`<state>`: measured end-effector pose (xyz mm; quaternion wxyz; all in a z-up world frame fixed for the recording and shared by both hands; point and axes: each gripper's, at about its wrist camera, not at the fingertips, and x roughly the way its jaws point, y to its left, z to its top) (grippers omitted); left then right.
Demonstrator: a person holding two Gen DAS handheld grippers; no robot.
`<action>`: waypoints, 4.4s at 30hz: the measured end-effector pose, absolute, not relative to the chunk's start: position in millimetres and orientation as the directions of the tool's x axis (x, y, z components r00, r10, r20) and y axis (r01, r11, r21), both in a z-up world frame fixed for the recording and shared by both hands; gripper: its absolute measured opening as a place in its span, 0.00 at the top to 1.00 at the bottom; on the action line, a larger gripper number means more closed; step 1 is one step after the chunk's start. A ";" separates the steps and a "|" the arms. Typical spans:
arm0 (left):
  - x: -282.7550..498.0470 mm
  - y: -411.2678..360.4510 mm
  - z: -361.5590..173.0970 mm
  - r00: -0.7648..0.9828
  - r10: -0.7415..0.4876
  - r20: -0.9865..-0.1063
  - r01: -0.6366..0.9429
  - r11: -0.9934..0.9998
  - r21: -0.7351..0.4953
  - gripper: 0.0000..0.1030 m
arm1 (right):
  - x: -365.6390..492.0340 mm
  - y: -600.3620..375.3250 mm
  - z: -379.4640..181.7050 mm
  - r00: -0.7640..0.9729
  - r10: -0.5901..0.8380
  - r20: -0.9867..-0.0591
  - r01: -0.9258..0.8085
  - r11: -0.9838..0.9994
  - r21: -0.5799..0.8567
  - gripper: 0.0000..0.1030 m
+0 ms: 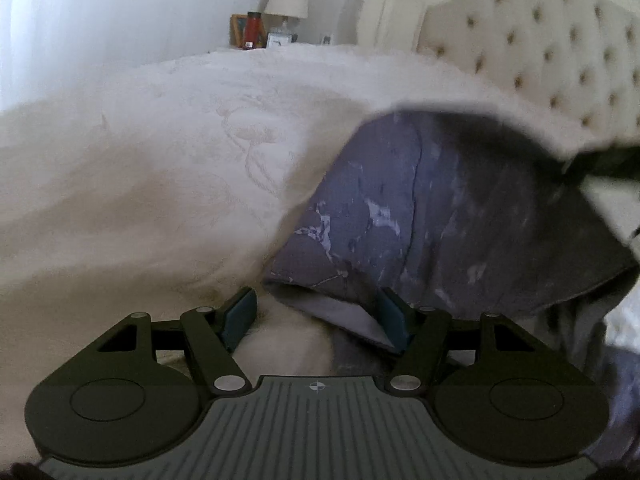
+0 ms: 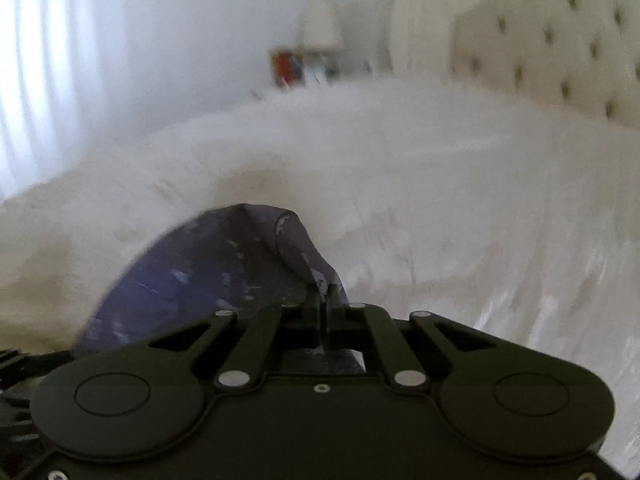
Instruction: Fold large clothes
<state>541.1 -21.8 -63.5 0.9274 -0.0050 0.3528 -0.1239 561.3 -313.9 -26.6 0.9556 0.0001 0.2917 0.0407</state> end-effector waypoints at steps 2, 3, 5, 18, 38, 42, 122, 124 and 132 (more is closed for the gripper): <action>531.4 -20.4 -53.2 0.713 -0.214 -0.668 0.228 0.971 -0.067 0.37 | 531.4 -309.0 -6.7 0.866 0.114 -0.487 -0.138 0.990 -0.013 0.94; 525.1 -16.7 -46.9 0.711 -0.225 -0.666 0.233 0.969 -0.078 0.37 | 513.3 -306.6 2.6 0.882 0.140 -0.449 -0.171 0.985 -0.030 0.94; 508.5 -3.7 -32.9 0.703 -0.270 -0.658 0.245 0.960 -0.133 0.36 | 477.8 -302.2 16.8 0.902 0.190 -0.388 -0.232 0.971 -0.063 0.94; 405.2 99.2 36.0 0.625 -0.632 -0.459 0.269 0.726 -0.633 0.00 | 287.1 -240.3 -18.1 0.837 0.362 -0.410 -0.496 0.819 -0.289 0.93; 424.5 67.2 -40.5 0.505 -0.669 -0.545 -0.034 0.616 -0.787 0.87 | 264.5 -241.1 -41.0 0.811 0.310 -0.496 -0.424 0.896 -0.134 0.68; 428.1 58.0 -17.1 0.530 -0.683 -0.502 0.046 0.615 -0.788 0.87 | 257.1 -273.9 -37.1 0.762 0.389 -0.518 -0.360 0.919 0.162 0.17; 323.4 -10.2 -60.0 0.544 -0.634 -0.549 0.537 0.766 -0.353 0.53 | 298.7 -375.2 -60.5 0.753 0.359 -0.551 0.060 0.797 0.601 0.53; 326.3 -8.6 -62.7 0.553 -0.626 -0.550 0.530 0.774 -0.347 0.53 | 306.2 -374.7 -67.0 0.759 0.366 -0.539 0.059 0.785 0.616 0.53; 345.3 -12.9 -69.9 0.590 -0.567 -0.575 0.478 0.819 -0.317 0.52 | 305.8 -376.0 -60.9 0.816 0.173 -0.552 0.116 0.886 0.449 0.88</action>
